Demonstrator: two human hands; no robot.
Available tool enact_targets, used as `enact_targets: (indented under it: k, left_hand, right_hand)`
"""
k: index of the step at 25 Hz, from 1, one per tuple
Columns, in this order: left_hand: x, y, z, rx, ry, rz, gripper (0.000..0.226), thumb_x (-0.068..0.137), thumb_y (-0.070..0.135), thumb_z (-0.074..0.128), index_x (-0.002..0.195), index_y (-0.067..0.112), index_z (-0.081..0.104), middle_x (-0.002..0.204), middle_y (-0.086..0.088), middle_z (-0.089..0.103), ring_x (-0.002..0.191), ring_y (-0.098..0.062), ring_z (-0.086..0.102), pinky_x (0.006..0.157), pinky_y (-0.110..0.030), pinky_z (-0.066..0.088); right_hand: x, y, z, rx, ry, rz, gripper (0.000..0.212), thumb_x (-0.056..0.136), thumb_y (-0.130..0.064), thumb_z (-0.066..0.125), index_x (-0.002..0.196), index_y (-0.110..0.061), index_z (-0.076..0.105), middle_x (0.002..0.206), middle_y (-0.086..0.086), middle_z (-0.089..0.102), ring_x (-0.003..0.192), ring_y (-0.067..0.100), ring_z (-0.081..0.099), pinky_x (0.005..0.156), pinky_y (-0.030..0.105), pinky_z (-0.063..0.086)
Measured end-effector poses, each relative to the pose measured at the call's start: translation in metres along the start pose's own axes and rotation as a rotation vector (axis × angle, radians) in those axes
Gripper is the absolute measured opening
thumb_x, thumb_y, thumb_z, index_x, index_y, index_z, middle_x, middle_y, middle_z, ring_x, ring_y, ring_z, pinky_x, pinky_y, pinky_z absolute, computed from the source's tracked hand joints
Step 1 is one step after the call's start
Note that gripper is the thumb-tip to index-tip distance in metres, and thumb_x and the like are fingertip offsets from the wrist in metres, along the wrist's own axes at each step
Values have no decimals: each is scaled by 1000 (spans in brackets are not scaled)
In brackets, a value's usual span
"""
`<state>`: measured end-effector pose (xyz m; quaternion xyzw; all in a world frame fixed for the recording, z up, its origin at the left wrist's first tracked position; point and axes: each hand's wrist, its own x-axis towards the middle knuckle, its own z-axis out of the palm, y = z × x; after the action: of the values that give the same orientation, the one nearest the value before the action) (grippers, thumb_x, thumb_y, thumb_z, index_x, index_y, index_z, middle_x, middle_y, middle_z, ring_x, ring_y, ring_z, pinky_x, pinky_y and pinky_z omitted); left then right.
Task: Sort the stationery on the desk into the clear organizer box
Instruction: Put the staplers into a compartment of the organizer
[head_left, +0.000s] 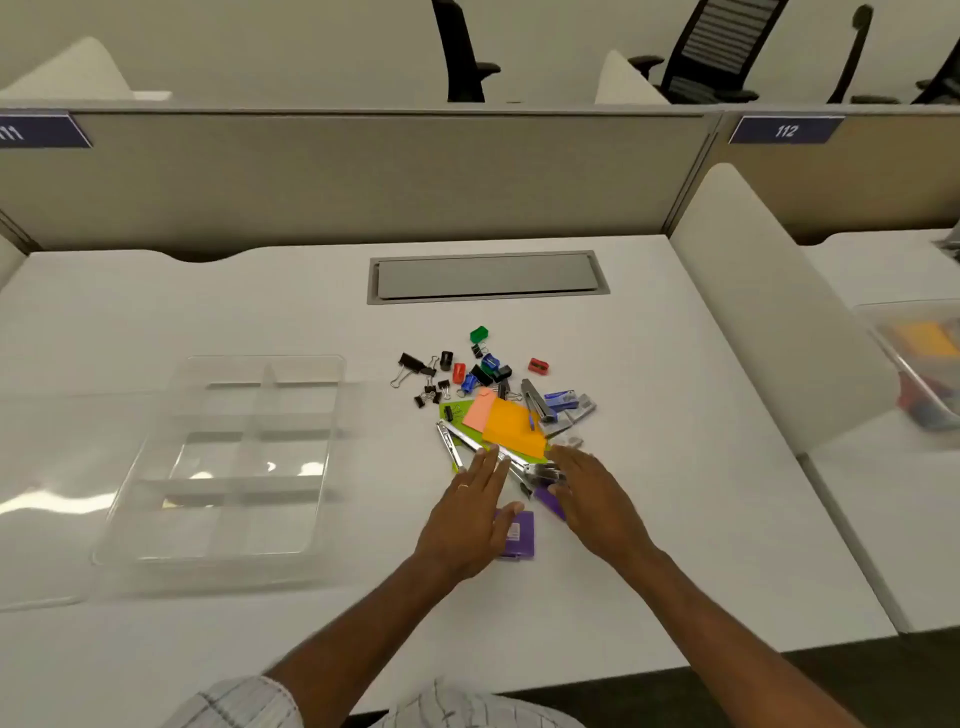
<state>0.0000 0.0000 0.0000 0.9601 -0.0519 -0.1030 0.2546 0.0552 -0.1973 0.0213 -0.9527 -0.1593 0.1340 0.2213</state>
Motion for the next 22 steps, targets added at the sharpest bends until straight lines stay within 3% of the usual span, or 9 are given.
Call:
enact_targets:
  k: [6, 13, 15, 18, 22]
  left_hand:
    - [9, 14, 11, 75, -86, 26, 67, 103, 54, 24, 159, 21, 8, 167, 1, 1, 155, -18, -1, 123, -32, 7]
    - [14, 25, 8, 13, -104, 2, 61, 105, 45, 32, 158, 21, 14, 167, 1, 12, 155, -18, 4, 123, -35, 15]
    - [11, 27, 4, -174, -72, -48, 63, 104, 42, 40, 158, 23, 16, 166, 1, 16, 154, -18, 11, 121, -35, 25]
    - [6, 29, -3, -660, 76, -192, 63, 101, 38, 50, 157, 26, 23, 161, 5, 31, 144, -16, 37, 104, -24, 42]
    - [-4, 26, -17, -1262, 153, -375, 40, 101, 41, 50, 140, 30, 51, 136, 4, 63, 112, -9, 68, 87, -23, 55]
  right_hand:
    - [5, 13, 12, -86, 19, -60, 49, 87, -17, 73, 132, -17, 55, 132, 5, 61, 120, 20, 57, 94, 26, 48]
    - [16, 14, 9, -204, -36, -92, 66, 81, -24, 80, 139, -19, 49, 139, 5, 57, 126, 22, 55, 99, 29, 48]
    - [16, 8, 5, -187, -4, -119, 60, 86, -20, 76, 140, -17, 50, 140, 6, 57, 127, 22, 54, 102, 31, 46]
    - [15, -10, -4, 125, 106, -99, 44, 95, -17, 65, 137, -15, 53, 136, 5, 59, 125, 20, 54, 102, 30, 44]
    - [19, -54, -9, 490, 62, -66, 41, 95, -28, 66, 132, -19, 55, 120, -6, 65, 107, 8, 62, 87, 21, 53]
